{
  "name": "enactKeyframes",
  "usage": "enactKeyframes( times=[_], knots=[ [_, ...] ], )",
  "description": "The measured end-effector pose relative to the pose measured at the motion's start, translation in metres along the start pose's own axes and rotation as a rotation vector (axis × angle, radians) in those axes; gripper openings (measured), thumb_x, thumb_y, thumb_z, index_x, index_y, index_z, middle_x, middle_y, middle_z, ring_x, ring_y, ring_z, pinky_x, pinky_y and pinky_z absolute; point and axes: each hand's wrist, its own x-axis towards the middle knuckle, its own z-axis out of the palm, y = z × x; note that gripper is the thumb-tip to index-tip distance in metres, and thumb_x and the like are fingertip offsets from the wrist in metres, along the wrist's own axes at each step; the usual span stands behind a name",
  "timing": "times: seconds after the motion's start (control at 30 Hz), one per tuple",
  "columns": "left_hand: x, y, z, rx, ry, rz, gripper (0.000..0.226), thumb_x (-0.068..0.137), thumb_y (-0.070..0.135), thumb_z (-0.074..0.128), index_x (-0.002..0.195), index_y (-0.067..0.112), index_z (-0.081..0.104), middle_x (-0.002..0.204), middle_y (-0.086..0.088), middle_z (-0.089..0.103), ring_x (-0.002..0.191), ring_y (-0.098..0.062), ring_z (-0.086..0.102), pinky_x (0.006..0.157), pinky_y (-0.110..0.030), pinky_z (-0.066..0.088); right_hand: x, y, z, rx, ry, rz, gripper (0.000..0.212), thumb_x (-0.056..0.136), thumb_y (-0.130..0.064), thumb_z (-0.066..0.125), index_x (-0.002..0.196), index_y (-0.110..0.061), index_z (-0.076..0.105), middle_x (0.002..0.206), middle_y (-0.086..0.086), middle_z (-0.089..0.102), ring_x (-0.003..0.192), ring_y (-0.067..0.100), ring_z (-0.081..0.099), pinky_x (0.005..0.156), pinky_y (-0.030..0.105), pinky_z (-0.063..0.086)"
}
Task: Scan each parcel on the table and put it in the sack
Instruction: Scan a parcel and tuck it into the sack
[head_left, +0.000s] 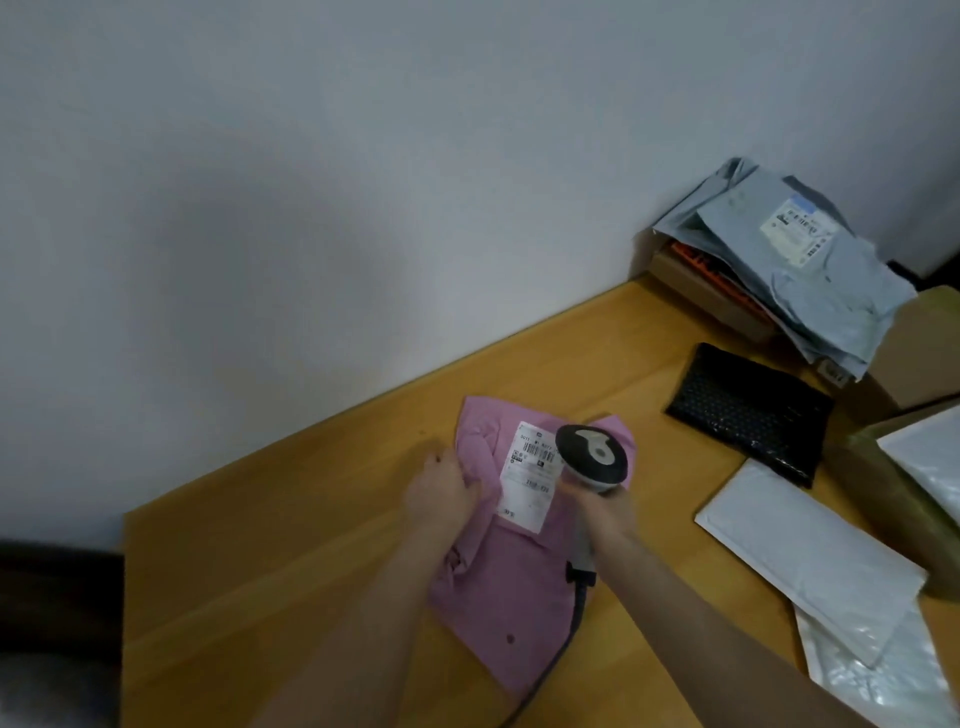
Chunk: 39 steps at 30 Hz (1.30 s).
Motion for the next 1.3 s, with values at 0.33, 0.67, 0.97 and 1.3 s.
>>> enactKeyframes(
  times=[0.33, 0.67, 0.97, 1.3],
  knots=[
    [0.012, 0.018, 0.017, -0.621, -0.106, -0.107, 0.051, 0.076, 0.026, 0.079, 0.122, 0.016, 0.06, 0.107, -0.003, 0.067, 0.094, -0.022, 0.063, 0.073, -0.025, 0.045, -0.004, 0.007, -0.009, -0.018, -0.088, 0.075, 0.021, 0.077, -0.008, 0.078, 0.089, -0.018, 0.064, 0.102, 0.007, 0.068, 0.1, 0.028, 0.061, 0.095, 0.046, 0.051],
    [-0.032, 0.003, -0.027, -1.014, -0.11, -0.206, 0.027, 0.087, 0.007, 0.067, 0.063, 0.006, 0.055, 0.06, -0.006, 0.049, 0.058, -0.018, 0.046, 0.043, -0.022, 0.041, -0.057, -0.004, -0.027, 0.135, -0.07, 0.027, 0.011, 0.081, -0.004, 0.072, 0.088, -0.009, 0.065, 0.077, 0.007, 0.07, 0.076, 0.025, 0.067, 0.064, 0.036, 0.053],
    [-0.132, -0.014, -0.078, -1.239, 0.041, -0.25, 0.024, 0.09, 0.009, 0.065, 0.107, -0.007, 0.063, 0.078, -0.013, 0.066, 0.051, -0.01, 0.058, 0.043, -0.017, 0.047, -0.161, -0.005, -0.064, 0.073, -0.214, -0.149, 0.012, 0.085, -0.003, 0.066, 0.073, -0.002, 0.065, 0.051, 0.008, 0.061, 0.043, 0.015, 0.052, 0.048, 0.028, 0.044],
    [-0.219, -0.026, -0.095, -1.379, 0.217, -0.252, 0.016, 0.09, 0.014, 0.065, 0.075, 0.012, 0.059, 0.077, -0.006, 0.064, 0.068, -0.019, 0.057, 0.065, -0.03, 0.047, -0.258, 0.018, -0.088, -0.029, -0.371, -0.221, 0.02, 0.083, -0.008, 0.066, 0.064, -0.003, 0.064, 0.049, 0.012, 0.058, 0.039, 0.017, 0.049, 0.043, 0.025, 0.04]
  ],
)
